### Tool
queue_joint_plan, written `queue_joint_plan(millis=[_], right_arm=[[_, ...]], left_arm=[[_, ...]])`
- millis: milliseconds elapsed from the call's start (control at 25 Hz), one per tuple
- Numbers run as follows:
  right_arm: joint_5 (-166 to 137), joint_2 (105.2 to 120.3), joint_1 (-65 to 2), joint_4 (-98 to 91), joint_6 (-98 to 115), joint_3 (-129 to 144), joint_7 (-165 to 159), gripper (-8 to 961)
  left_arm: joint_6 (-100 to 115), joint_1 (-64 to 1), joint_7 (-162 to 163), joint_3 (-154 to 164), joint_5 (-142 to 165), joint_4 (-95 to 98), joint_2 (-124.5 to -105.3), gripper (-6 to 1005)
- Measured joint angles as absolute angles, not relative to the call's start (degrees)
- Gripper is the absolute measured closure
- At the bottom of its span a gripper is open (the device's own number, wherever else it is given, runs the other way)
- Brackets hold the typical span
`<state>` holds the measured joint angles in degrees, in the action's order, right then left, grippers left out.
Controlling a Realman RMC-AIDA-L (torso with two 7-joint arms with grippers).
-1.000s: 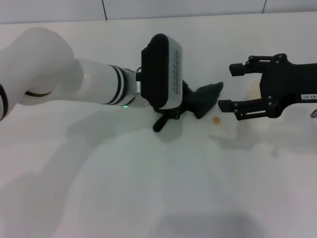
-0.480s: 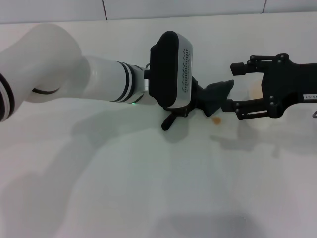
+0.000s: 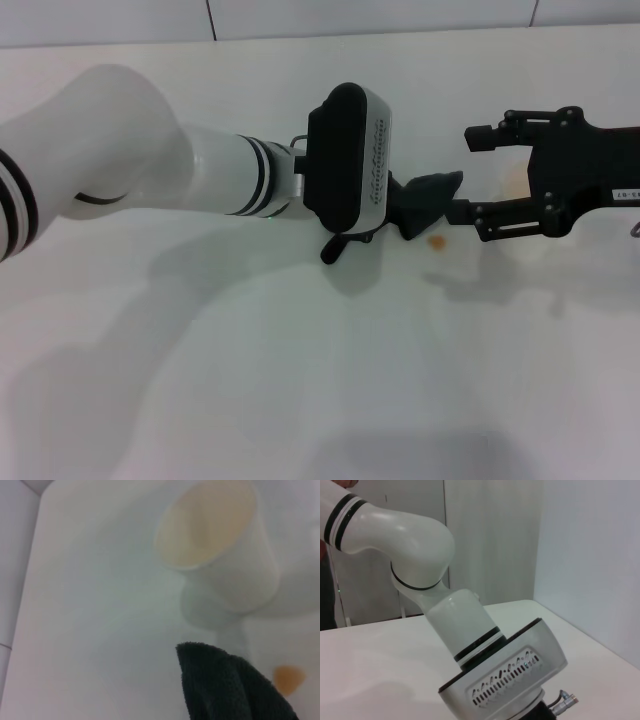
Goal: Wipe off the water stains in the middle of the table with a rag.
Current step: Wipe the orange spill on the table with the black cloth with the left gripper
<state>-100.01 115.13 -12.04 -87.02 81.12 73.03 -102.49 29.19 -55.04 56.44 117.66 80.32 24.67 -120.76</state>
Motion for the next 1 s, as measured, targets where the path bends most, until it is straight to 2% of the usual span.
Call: queue_joint_plan(millis=[1000], right_arm=[[-99.64,115.13,-11.95,-87.04,80.70,73.27,-102.48,128]], left_arm=[[28.17,-55.63,56.31,127.38,75.49,26.25,-120.71,898]])
